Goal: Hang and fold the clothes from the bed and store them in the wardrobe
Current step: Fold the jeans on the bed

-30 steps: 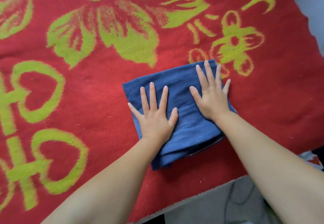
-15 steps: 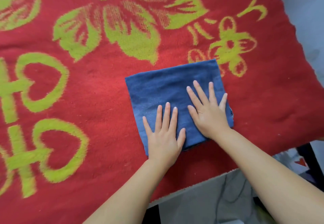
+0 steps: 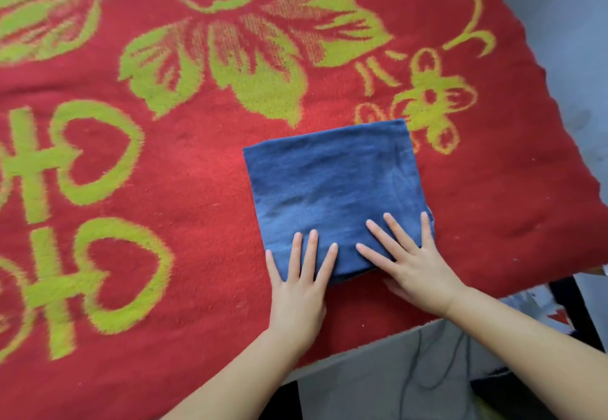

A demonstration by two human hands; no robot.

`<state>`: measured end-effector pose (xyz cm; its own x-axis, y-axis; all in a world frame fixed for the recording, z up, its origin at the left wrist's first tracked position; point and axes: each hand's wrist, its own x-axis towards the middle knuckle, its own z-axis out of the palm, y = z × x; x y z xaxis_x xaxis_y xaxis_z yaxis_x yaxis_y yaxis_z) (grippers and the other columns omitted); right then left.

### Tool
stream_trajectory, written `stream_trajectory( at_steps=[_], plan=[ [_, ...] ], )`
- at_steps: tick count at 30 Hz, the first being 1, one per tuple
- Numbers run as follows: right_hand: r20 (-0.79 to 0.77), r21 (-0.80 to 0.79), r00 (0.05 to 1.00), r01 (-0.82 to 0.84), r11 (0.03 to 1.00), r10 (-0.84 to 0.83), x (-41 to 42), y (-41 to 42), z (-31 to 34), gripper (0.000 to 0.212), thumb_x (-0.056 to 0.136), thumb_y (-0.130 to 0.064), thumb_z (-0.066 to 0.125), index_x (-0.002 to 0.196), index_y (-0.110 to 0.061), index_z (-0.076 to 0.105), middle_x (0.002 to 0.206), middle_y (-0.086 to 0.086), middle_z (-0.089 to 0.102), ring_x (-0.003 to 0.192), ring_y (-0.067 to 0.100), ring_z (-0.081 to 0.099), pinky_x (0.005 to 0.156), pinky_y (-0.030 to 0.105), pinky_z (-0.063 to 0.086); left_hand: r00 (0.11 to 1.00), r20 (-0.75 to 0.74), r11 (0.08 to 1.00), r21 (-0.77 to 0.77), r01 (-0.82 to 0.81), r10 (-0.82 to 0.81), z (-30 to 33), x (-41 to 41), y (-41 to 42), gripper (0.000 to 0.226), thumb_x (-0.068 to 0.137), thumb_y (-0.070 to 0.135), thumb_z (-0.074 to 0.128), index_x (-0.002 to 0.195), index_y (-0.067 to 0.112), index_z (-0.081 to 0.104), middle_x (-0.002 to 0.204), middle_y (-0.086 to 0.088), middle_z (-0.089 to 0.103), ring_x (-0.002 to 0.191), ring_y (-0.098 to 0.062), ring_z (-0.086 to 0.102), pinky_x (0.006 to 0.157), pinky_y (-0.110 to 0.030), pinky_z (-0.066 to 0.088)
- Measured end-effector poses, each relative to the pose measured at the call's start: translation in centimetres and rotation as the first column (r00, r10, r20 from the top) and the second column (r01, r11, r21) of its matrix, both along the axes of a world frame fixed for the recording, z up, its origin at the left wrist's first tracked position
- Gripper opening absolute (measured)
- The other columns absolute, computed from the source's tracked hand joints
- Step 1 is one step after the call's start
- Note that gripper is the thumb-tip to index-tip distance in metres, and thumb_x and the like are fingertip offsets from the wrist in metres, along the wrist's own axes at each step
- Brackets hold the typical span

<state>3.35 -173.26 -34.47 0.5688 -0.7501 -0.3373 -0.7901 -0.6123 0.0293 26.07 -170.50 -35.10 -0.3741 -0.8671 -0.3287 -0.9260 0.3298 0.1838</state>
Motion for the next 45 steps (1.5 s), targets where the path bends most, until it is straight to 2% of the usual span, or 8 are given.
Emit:
stream_trajectory(
  at_steps=[5, 11, 17, 20, 25, 31, 37, 45],
  plan=[
    [-0.052, -0.043, 0.998, 0.018, 0.999, -0.02, -0.1, -3.7, -1.5, 0.113, 0.049, -0.032, 0.094, 0.143, -0.031, 0.032, 0.149, 0.012, 0.043, 0.135, 0.043, 0.039, 0.093, 0.079, 0.027, 1.0, 0.005, 0.999, 0.035, -0.008, 0.008, -2.1, 0.0, -2.7, 0.12, 0.035, 0.035, 0.094, 0.144, 0.025, 0.043, 0.146, -0.02, 0.043, 0.134, -0.04, 0.043, 0.092, -0.077, 0.034],
    [-0.05, 0.019, 0.98, 0.195, 0.981, -0.194, 0.0, -5.8, -0.4, 0.083, 0.072, 0.0, 0.073, 0.146, -0.021, 0.042, 0.153, 0.01, 0.036, 0.136, 0.041, 0.04, 0.104, 0.058, 0.039, 1.0, 0.016, 0.996, 0.093, 0.006, -0.008, -3.2, 0.6, -4.5, 0.108, 0.084, 0.025, 0.066, 0.148, 0.033, -0.02, 0.162, -0.01, -0.004, 0.15, -0.029, 0.002, 0.11, -0.066, 0.015],
    [-0.092, 0.144, 0.972, 0.229, 0.963, -0.218, 1.9, -7.3, 4.6, 0.065, 0.094, -0.018, 0.054, 0.153, -0.021, 0.028, 0.16, 0.005, 0.023, 0.143, 0.038, 0.029, 0.11, 0.048, 0.031, 0.993, -0.116, 0.987, 0.163, -0.012, 0.031, 1.0, 3.2, -6.6, 0.084, 0.089, 0.027, 0.06, 0.154, 0.024, 0.008, 0.162, 0.005, 0.008, 0.149, -0.019, 0.007, 0.115, -0.05, 0.021],
    [-0.072, 0.103, 0.976, 0.21, 0.972, -0.204, 3.9, -8.8, 8.5, 0.064, 0.093, -0.016, 0.055, 0.152, -0.02, 0.03, 0.159, 0.007, 0.027, 0.141, 0.039, 0.032, 0.108, 0.046, 0.037, 0.989, -0.142, 0.993, 0.109, -0.033, 0.048, 4.3, 5.3, -8.2, 0.08, 0.089, 0.023, 0.059, 0.154, 0.023, 0.011, 0.161, 0.005, 0.013, 0.148, -0.02, 0.012, 0.114, -0.047, 0.023],
    [-0.146, 0.097, 0.982, 0.132, 0.986, -0.117, 9.1, -9.7, 14.9, 0.067, 0.098, -0.013, 0.044, 0.155, -0.025, 0.012, 0.163, 0.002, 0.014, 0.146, 0.032, 0.022, 0.111, 0.042, 0.033, 0.98, -0.155, 0.987, 0.116, -0.111, 0.129, 10.7, 10.1, -7.6, 0.075, 0.092, 0.02, 0.054, 0.154, 0.023, 0.012, 0.16, 0.005, 0.015, 0.147, -0.02, 0.014, 0.113, -0.047, 0.026],
    [-0.09, 0.069, 0.991, -0.098, 0.993, 0.104, 20.7, -8.7, 19.7, 0.068, 0.098, -0.029, 0.049, 0.155, -0.025, 0.012, 0.162, 0.003, 0.017, 0.145, 0.032, 0.026, 0.11, 0.04, 0.035, 0.947, -0.111, 0.953, 0.071, -0.296, 0.303, 16.2, 20.7, -2.0, 0.074, 0.093, 0.023, 0.054, 0.154, 0.022, 0.013, 0.161, 0.003, 0.014, 0.148, -0.019, 0.013, 0.113, -0.046, 0.026],
    [-0.04, 0.007, 0.886, -0.462, 0.887, 0.462, 36.2, -5.6, 22.6, 0.07, 0.097, -0.031, 0.05, 0.155, -0.025, 0.011, 0.161, 0.002, 0.017, 0.144, 0.03, 0.026, 0.109, 0.04, 0.035, 0.799, -0.049, 0.8, 0.014, -0.6, 0.6, 20.2, 31.8, 8.2, 0.082, 0.087, 0.004, 0.049, 0.155, 0.023, 0.007, 0.162, 0.004, 0.008, 0.149, -0.018, 0.008, 0.115, -0.044, 0.023],
    [-0.047, -0.063, 0.497, -0.867, 0.494, 0.867, 55.0, 11.6, 25.2, 0.07, 0.096, -0.034, 0.051, 0.154, -0.022, 0.013, 0.159, 0.004, 0.021, 0.14, 0.031, 0.03, 0.103, 0.041, 0.041, 0.379, -0.076, 0.38, 0.009, -0.925, 0.922, 21.8, 40.1, 32.4, 0.084, 0.088, 0.006, 0.052, 0.155, 0.022, 0.005, 0.162, 0.005, 0.006, 0.149, -0.018, 0.007, 0.117, -0.043, 0.021]
  ],
)
